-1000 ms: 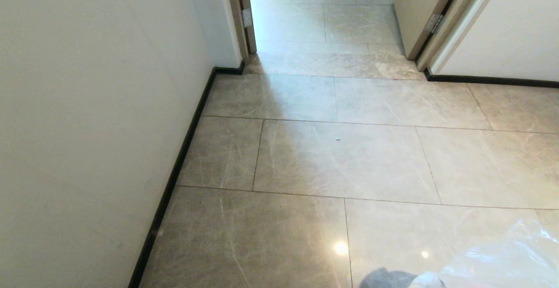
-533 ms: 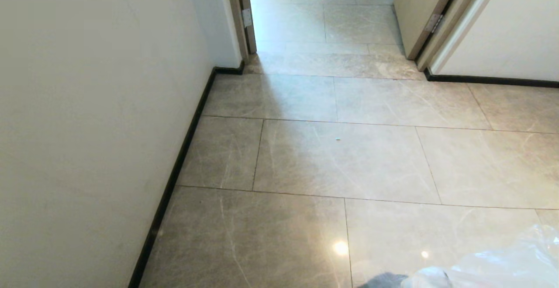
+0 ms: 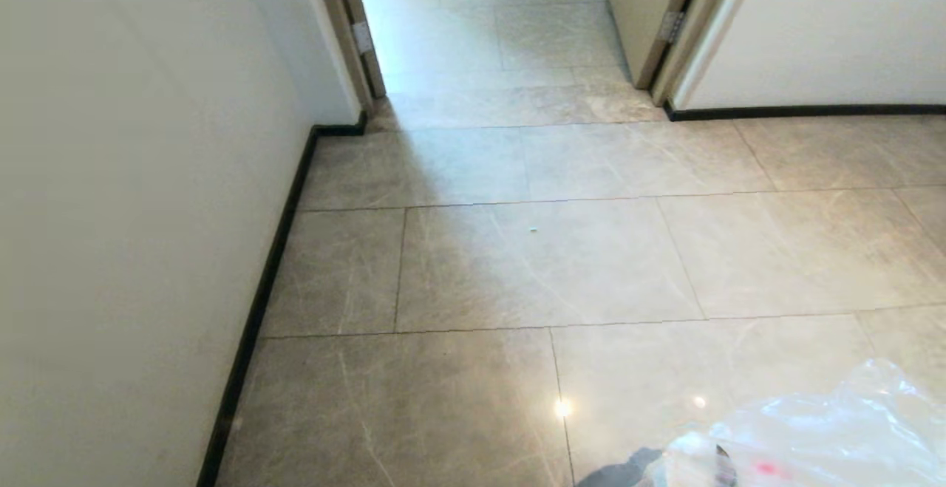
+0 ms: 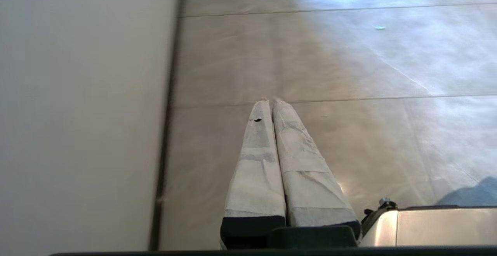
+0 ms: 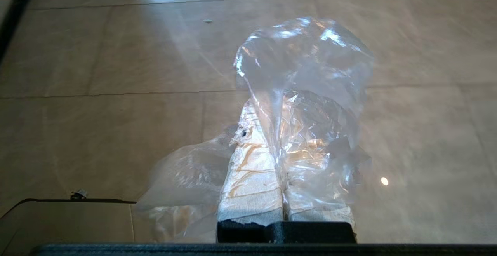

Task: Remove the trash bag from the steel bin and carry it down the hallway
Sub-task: Put the trash bag at the door

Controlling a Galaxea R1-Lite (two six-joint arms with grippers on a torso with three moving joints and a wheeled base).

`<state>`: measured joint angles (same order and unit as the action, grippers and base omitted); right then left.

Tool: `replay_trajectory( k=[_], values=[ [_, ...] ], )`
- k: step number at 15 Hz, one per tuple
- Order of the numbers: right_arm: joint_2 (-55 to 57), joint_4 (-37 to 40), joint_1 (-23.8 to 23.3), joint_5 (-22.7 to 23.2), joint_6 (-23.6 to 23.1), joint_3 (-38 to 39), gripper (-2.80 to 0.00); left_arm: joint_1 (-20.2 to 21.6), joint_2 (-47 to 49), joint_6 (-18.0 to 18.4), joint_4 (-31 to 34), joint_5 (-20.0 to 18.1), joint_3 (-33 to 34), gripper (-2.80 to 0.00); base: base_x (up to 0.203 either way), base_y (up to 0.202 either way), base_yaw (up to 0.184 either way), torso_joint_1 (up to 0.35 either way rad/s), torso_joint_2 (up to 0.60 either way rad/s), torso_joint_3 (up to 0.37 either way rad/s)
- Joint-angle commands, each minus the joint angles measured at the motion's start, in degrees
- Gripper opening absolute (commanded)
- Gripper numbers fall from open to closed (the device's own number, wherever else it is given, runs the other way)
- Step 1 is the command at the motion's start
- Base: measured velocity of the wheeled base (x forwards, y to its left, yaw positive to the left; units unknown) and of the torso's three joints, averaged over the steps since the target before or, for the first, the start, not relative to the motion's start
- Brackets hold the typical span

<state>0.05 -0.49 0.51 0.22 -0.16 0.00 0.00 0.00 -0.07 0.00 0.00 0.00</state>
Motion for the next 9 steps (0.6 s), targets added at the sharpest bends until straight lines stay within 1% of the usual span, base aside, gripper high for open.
replay_trajectory(
  k=[1, 7, 9],
  values=[
    [0.0, 0.0, 0.0, 0.0, 0.2, 0.0, -2.8, 0.0, 0.0, 0.0, -0.1, 0.0, 0.0, -2.8, -0.001, 0.012, -0.173, 0.002, 0.0, -0.006],
    [0.0, 0.0, 0.0, 0.0, 0.2, 0.0, -2.8, 0.0, 0.0, 0.0, -0.1, 0.0, 0.0, -2.8, 0.0, 0.007, -0.17, 0.001, 0.0, 0.004],
    [0.0, 0.0, 0.0, 0.0, 0.2, 0.0, -2.8, 0.1, 0.0, 0.0, -0.1, 0.0, 0.0, -2.8, 0.004, 0.004, -0.116, -0.001, 0.0, 0.0]
  ],
)
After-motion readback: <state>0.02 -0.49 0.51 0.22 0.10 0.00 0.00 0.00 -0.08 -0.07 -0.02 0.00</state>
